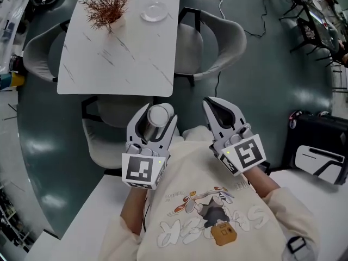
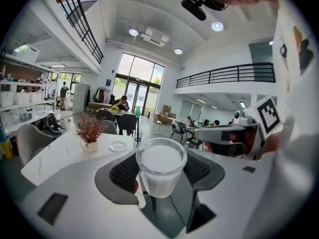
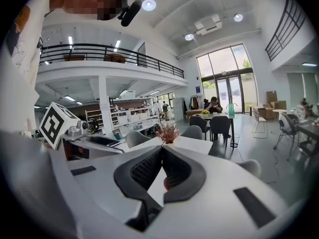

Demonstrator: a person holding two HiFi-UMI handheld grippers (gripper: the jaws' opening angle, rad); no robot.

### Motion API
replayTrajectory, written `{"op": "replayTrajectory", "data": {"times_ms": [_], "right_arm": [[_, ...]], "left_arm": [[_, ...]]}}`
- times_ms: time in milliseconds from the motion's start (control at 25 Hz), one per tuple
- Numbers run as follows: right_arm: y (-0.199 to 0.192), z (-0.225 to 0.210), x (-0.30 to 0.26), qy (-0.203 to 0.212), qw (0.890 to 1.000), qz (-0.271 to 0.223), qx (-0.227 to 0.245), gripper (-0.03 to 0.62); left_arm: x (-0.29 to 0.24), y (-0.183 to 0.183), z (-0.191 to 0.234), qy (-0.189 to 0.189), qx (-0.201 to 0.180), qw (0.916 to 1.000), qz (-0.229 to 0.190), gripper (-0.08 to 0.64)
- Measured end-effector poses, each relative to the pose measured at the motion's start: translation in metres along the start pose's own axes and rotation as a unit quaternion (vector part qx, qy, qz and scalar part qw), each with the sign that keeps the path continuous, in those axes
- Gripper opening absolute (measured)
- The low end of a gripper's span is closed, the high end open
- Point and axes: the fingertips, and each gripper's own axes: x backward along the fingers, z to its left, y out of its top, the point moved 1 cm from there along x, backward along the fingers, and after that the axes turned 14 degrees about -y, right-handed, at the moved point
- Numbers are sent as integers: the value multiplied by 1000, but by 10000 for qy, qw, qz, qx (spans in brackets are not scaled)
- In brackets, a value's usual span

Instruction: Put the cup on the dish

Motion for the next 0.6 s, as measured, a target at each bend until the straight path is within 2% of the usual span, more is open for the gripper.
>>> {"op": "replayTrajectory", "data": {"times_ms": [240,600], "right_arm": [[-1,6,-10,-36,9999,80,70,5],[-1,-14,-26,-170,9997,145,-121,6]], "left_arm": [[1,0,12,-93,30,10000,-4,278],[-20,6,13,-179,123,9998,50,278]]}}
